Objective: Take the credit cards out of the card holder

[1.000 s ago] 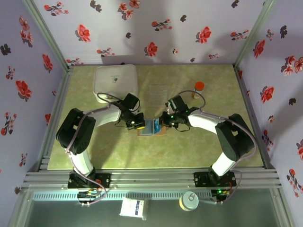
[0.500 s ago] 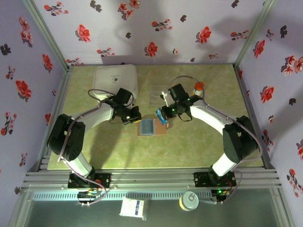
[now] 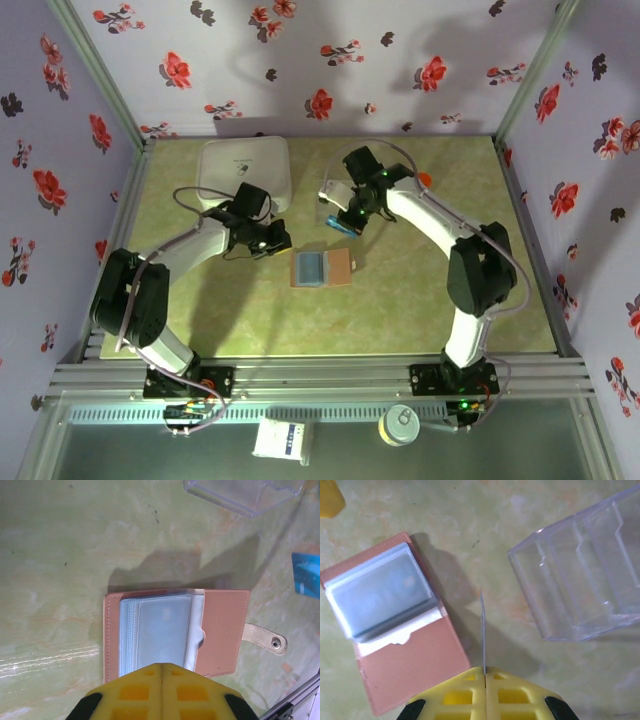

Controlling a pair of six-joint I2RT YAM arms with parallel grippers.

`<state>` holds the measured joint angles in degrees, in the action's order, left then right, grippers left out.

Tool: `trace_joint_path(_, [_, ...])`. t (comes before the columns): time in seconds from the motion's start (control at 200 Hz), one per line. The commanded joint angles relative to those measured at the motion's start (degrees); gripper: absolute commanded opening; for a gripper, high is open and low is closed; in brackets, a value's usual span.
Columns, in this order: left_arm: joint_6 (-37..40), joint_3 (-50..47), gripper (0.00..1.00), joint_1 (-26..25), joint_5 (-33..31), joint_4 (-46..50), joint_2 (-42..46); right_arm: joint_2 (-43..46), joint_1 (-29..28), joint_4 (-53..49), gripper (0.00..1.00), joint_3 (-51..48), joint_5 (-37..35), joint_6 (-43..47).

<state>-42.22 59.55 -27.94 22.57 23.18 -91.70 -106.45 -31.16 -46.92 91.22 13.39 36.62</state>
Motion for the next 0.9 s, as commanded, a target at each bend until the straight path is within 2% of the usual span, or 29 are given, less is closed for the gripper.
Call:
trace_joint_path(0.0, [1.93,-1.10,0.04,0.76,-0.30,0.30,1.52,-4.12,1.56,-7.63,0.00,6.49,-0.62,8.61])
trace_joint_path(0.42, [0.96,-0.23,0.03,3.61,0.94,-2.88,-0.45,-20.20,4.41,-20.01,0.00,31.41,2.61,16.67])
trace_joint_path(0.695, [0.87,-0.55,0.03,4.52,1.44,-3.04,-1.30,-27.99,4.70,-24.60,0.00,42.64,4.75,18.96])
trace_joint_path(0.895, [0.21,-1.18,0.03,4.83,1.24,-2.96,-1.15,-31.05,4.79,-26.70,0.00,45.54,5.63,21.25])
